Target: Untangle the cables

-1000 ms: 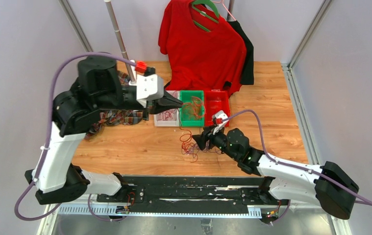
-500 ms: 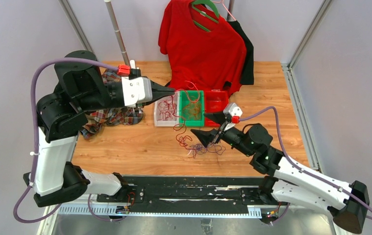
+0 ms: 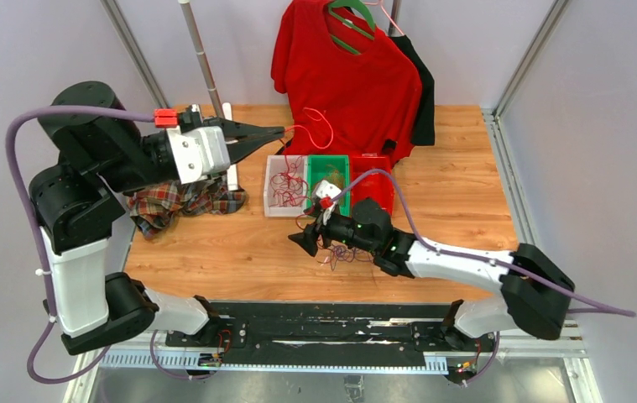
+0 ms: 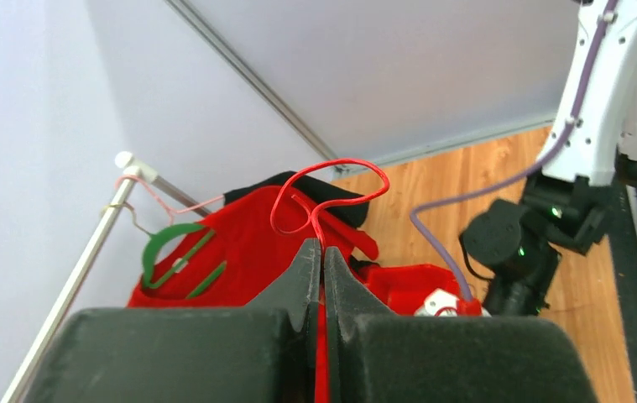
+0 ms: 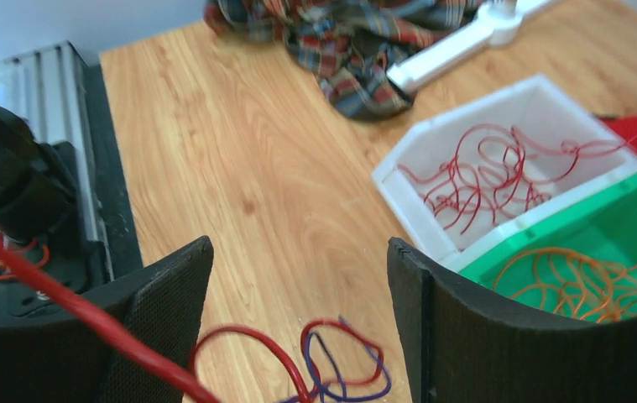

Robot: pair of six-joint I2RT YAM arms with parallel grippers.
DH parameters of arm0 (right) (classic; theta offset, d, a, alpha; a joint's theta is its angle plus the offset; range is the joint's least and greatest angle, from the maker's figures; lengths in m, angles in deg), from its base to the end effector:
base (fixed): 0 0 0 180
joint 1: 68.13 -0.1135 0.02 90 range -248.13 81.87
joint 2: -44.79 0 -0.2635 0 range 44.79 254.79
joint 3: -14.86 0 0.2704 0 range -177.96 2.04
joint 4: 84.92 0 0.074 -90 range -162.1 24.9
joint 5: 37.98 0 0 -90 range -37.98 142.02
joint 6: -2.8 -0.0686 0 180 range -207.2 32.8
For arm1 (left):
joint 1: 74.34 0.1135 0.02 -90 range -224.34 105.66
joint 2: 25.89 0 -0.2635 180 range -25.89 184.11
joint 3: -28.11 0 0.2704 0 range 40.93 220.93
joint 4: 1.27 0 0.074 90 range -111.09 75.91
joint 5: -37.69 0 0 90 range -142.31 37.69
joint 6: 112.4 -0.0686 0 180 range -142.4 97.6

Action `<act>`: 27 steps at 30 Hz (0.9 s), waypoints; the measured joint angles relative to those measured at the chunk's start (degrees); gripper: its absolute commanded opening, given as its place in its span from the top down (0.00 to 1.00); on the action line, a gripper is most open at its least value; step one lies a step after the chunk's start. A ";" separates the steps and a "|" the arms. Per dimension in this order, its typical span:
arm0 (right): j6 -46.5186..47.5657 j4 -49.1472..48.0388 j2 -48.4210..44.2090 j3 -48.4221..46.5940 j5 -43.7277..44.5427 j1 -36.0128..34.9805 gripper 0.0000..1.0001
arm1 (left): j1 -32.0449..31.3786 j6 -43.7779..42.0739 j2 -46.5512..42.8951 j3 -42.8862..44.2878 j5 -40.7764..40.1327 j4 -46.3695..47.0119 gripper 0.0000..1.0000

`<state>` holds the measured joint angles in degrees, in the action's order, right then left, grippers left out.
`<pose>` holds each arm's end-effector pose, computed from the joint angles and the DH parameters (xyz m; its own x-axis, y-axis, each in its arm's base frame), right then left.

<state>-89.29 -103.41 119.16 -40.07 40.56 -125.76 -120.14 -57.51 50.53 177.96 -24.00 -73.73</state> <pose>0.1733 0.2989 0.2749 -0.0429 -0.0010 -0.9991 -0.9332 0.3572 0.0398 0.0949 -0.1443 0.6311 0.5628 0.1476 -0.8133 0.7800 0.2310 0.5816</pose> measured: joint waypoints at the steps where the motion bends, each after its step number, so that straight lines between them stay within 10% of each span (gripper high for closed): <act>1: -0.02 -1.14 1.99 0.42 0.52 0.00 0.29 | 0.00 -0.13 -0.09 0.39 -0.35 0.33 0.99; 17: -4.46 -17.44 17.09 14.58 8.94 0.02 0.60 | 0.00 -9.55 -9.09 -9.25 -16.76 28.76 0.99; 27: -9.20 -25.16 17.11 24.74 11.30 0.02 0.62 | 0.00 -23.89 -4.96 -7.02 -28.46 49.70 1.00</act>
<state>-98.49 -128.57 136.27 -15.32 51.86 -125.74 -120.14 -81.40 45.57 170.95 -52.46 -24.02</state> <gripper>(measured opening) 0.387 0.018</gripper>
